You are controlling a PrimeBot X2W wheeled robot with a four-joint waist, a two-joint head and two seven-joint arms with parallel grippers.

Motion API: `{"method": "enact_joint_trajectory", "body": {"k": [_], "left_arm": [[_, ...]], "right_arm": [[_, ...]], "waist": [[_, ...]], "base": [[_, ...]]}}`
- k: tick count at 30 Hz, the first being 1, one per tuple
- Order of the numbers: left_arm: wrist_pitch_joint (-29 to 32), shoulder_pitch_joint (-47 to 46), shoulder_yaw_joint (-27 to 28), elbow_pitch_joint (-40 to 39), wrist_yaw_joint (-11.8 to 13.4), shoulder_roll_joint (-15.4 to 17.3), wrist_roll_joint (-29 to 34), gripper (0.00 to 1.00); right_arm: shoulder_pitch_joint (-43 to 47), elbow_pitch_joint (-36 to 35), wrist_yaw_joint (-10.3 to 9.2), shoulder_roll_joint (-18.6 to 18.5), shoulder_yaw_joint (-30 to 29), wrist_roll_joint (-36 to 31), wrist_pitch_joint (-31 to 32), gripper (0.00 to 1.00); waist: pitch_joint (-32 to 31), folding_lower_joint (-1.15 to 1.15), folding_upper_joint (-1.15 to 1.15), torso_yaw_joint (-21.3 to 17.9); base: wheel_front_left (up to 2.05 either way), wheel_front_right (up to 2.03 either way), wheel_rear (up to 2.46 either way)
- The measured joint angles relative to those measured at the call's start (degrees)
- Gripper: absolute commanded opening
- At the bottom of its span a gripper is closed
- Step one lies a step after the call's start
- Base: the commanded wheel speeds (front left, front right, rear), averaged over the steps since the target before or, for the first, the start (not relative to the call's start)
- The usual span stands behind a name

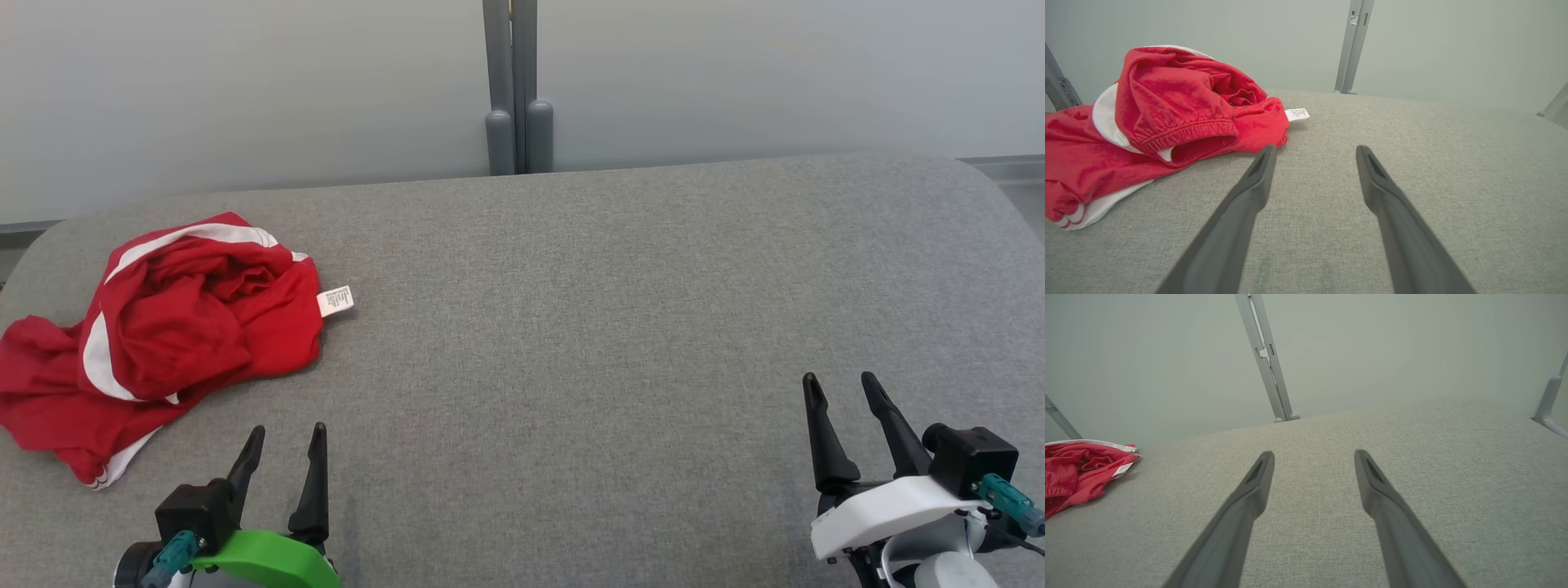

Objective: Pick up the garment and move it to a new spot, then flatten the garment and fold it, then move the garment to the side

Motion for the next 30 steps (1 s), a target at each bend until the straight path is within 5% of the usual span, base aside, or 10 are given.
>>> {"method": "enact_joint_trajectory", "body": {"k": [30], "left_arm": [[-3.1,-0.1,1.3,5.2,-0.1,-1.7,6.2,1.0]], "right_arm": [[0.4,0.9,0.01,-0.8,1.3,-8.5,-3.2,1.0]], "waist": [[-0.8,0.0,0.0,0.7]], "base": [[0.0,0.0,0.0]]}}
